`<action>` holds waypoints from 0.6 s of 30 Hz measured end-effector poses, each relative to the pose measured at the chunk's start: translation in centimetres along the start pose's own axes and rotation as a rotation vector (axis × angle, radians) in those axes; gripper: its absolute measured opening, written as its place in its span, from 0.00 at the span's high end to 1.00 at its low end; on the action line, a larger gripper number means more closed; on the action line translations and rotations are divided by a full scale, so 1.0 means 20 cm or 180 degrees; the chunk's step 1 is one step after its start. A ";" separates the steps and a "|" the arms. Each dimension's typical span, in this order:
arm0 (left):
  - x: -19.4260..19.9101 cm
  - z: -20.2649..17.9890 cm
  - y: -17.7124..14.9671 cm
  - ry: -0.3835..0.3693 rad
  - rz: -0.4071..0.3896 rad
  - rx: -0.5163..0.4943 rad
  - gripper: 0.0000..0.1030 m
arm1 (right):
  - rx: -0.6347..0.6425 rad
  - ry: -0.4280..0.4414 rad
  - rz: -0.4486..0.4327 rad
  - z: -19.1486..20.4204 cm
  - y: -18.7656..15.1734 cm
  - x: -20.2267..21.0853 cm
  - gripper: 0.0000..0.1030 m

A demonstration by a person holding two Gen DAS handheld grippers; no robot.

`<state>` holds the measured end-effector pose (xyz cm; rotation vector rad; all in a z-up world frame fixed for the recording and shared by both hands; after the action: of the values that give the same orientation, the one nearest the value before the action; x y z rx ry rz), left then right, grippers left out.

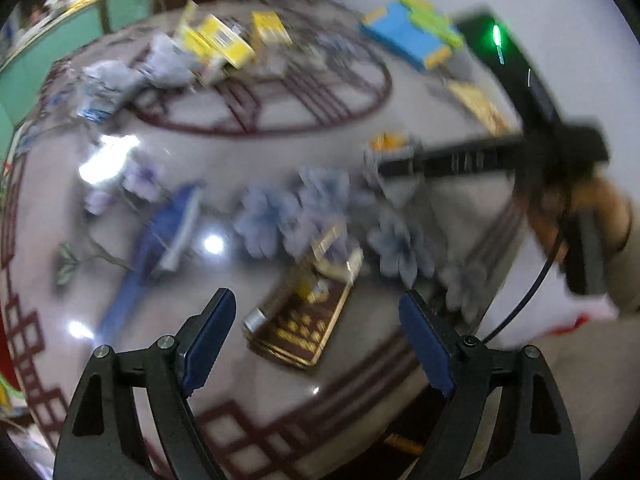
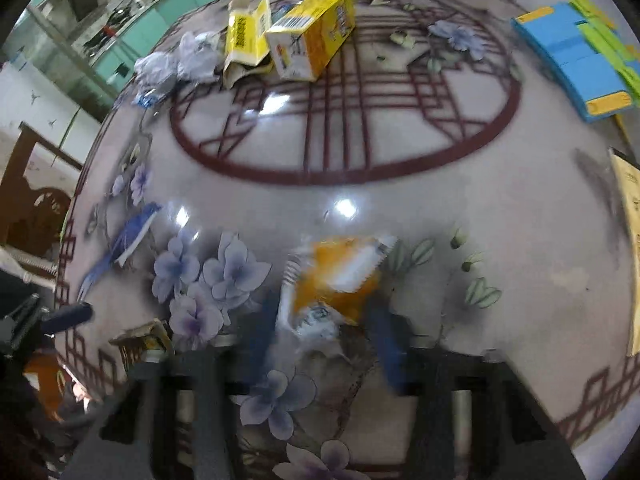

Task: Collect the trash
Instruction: 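Grasp brown cigarette pack with left tool while right tool grasps orange snack wrapper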

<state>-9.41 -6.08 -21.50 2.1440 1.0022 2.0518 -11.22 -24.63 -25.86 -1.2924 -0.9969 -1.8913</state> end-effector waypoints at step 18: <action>-0.17 0.08 0.05 -0.0073 -0.0012 0.0403 0.55 | -0.0197 0.0284 -0.0474 0.02 0.19 0.31 0.69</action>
<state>-7.36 -7.76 -24.35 2.2162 1.1624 2.0087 -9.83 -26.83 -18.94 -1.1853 -1.0198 -2.0885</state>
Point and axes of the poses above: each gripper's, at about its wrist camera, not at the fingertips, and x roughly against the way its jaws point, z to its left, y to its top, the point moved 5 cm from there along -x, roughly the way its jaws point, and after that the axes turned 7 degrees about -x, right-handed, at the moved point
